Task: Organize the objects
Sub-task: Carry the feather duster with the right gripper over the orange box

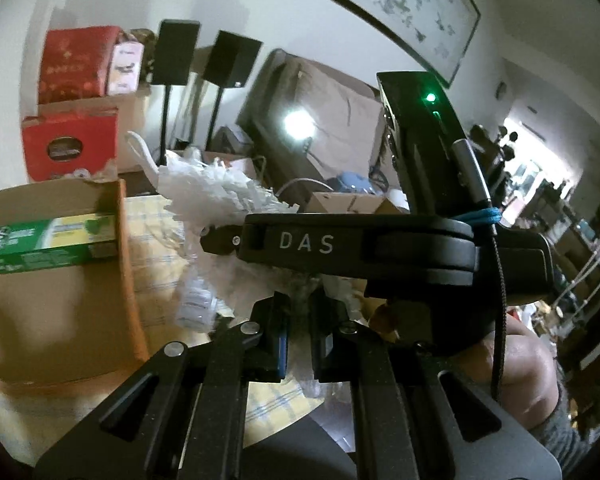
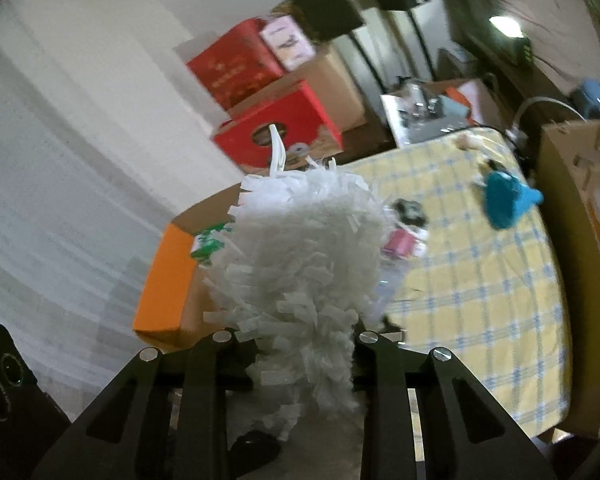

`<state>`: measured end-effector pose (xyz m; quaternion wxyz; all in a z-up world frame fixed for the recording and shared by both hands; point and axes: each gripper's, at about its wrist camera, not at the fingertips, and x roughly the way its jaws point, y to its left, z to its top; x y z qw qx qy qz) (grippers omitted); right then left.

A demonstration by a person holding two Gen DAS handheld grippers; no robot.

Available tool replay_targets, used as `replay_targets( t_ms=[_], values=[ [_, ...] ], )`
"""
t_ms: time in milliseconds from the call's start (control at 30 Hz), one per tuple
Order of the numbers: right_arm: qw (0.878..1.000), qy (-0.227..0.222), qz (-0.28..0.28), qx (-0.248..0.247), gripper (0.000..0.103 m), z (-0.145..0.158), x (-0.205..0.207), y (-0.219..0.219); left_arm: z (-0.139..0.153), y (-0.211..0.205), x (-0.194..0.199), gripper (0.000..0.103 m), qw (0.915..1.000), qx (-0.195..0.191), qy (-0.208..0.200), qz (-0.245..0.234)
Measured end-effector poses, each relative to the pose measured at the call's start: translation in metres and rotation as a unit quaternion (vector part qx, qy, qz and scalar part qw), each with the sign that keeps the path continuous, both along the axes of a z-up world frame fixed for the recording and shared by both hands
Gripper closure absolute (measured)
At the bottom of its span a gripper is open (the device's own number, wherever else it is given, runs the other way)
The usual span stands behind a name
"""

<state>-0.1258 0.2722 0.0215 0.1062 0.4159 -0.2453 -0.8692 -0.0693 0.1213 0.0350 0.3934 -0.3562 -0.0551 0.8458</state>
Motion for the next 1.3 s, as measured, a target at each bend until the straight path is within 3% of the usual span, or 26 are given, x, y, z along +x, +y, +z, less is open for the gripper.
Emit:
replay_targets(
  t_ms=[333,733,1300],
  values=[
    [0.997,-0.008,0.078,-0.021,0.078,-0.008,-0.027,-0.069,-0.002,-0.057,-0.015,0.095,0.9981,-0.002,-0.011,0.061],
    [0.986,-0.03,0.166,0.008,0.078,-0.028,-0.062,-0.152,-0.023,-0.123,-0.039,0.095,0.9908,0.004,-0.038,0.13],
    [0.966,-0.073,0.238,0.065,0.078,-0.058,-0.095,-0.189,-0.053,-0.14,-0.063,0.095,0.9855,0.009,-0.085,0.146]
  ],
)
